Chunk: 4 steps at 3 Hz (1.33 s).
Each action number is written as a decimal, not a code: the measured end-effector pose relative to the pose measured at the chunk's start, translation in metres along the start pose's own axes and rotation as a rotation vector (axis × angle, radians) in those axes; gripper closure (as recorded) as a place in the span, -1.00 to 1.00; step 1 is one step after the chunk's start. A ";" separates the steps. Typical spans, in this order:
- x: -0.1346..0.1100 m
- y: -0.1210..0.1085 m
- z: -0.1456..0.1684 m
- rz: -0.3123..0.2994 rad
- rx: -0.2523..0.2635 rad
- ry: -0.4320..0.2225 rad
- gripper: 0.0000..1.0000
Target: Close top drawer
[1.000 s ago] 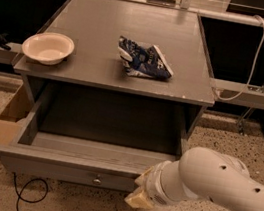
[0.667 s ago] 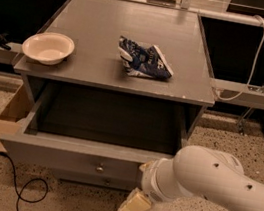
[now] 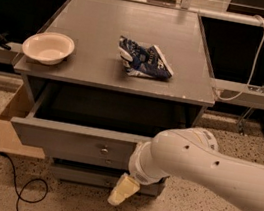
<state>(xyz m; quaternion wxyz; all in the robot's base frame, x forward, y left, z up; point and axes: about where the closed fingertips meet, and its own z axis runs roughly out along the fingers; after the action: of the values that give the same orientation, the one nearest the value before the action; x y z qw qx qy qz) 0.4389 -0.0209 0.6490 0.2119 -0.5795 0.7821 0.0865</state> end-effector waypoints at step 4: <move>-0.002 -0.011 -0.001 -0.004 0.009 0.003 0.57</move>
Offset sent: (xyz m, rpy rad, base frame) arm 0.0016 0.0049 0.0003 -0.0083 -0.0053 0.0110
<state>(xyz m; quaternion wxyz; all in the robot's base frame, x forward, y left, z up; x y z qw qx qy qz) 0.4498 -0.0227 0.6517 0.2134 -0.5802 0.7818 0.0816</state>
